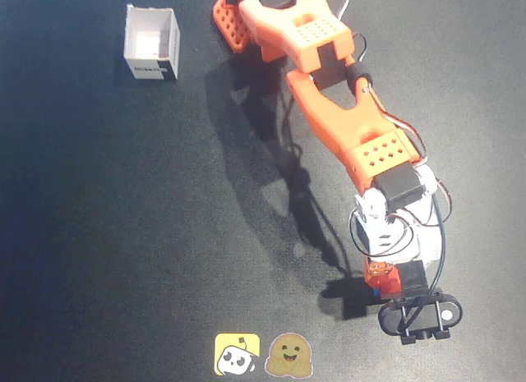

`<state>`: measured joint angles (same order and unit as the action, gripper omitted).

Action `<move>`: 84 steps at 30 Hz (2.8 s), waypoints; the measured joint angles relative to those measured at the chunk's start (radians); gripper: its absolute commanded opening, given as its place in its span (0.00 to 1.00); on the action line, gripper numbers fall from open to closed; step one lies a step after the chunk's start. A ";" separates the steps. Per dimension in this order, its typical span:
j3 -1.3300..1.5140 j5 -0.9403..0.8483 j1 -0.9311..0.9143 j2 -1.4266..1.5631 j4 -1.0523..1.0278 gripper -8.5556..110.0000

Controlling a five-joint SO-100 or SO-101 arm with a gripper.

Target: Put the red cube on top of the blue cube.

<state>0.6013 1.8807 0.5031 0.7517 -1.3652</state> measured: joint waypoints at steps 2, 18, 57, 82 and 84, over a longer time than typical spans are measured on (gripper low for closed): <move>0.000 0.005 0.000 0.000 0.000 0.13; 0.000 0.018 0.008 -0.011 0.000 0.22; 0.946 -0.104 -0.017 0.808 0.245 0.08; 2.143 -0.379 -0.391 1.916 0.451 0.07; 2.210 -0.379 -0.410 2.026 0.419 0.07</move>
<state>2.8118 1.5018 0.0936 2.7780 -0.9465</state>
